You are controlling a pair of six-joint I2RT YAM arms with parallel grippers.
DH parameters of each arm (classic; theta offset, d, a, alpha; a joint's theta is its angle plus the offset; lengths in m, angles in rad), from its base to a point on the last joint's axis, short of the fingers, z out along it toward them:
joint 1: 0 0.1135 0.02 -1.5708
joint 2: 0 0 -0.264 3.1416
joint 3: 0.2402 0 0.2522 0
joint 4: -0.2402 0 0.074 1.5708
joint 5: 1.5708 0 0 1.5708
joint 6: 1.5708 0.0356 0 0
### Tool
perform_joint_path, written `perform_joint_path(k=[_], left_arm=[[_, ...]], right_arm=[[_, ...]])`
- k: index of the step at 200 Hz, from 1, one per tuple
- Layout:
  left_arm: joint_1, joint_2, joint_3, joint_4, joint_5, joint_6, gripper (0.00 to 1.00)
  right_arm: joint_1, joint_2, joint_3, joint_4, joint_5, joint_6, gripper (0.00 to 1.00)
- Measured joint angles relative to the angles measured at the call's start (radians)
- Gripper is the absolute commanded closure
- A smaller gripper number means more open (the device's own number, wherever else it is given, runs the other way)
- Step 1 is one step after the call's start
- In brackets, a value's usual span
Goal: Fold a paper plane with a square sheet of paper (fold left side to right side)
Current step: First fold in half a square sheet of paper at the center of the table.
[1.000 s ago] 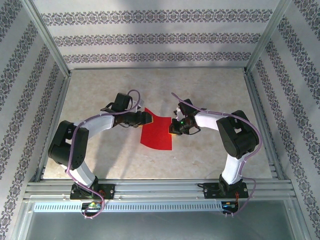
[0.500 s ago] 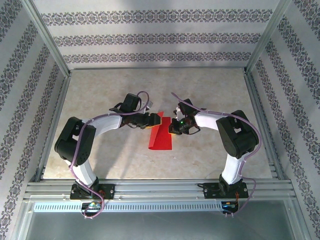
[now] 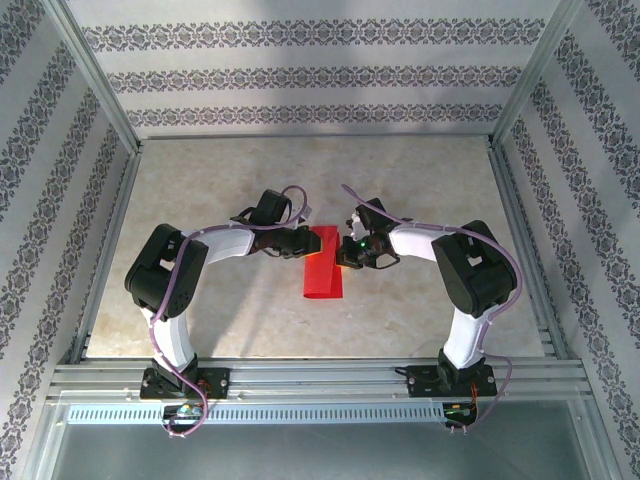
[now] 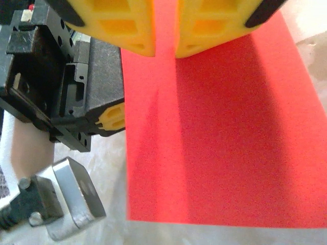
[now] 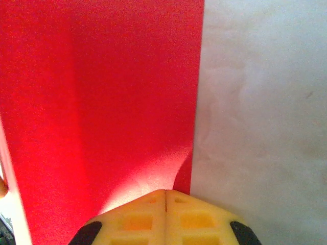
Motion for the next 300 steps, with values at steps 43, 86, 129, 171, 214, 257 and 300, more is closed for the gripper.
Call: perform_joint_path(k=[43, 86, 129, 171, 214, 257, 300], left_arm=[[0.0, 0.0, 0.0, 0.0, -0.027, 0.004, 0.97], [0.0, 0.0, 0.0, 0.0, -0.044, 0.004, 0.98], [0.0, 0.0, 0.0, 0.0, -0.044, 0.004, 0.99], [-0.001, 0.0, 0.0, 0.0, -0.044, 0.004, 0.99], [-0.002, 0.0, 0.0, 0.0, -0.044, 0.005, 0.99], [-0.002, 0.0, 0.0, 0.0, -0.044, 0.008, 0.94], [-0.002, -0.03, 0.0, -0.017, -0.077, 0.02, 0.77]], right_arm=[[-0.017, -0.085, -0.031, 0.001, 0.003, 0.019, 0.82], [-0.111, -0.225, -0.098, 0.019, -0.025, 0.01, 0.48], [-0.137, -0.257, -0.215, 0.201, -0.177, 0.093, 0.41], [-0.078, -0.161, -0.229, 0.384, -0.251, 0.195, 0.47], [-0.051, -0.08, -0.229, 0.518, -0.276, 0.273, 0.69], [-0.045, -0.062, -0.227, 0.55, -0.278, 0.308, 0.95], [-0.045, -0.05, -0.225, 0.528, -0.259, 0.297, 1.0]])
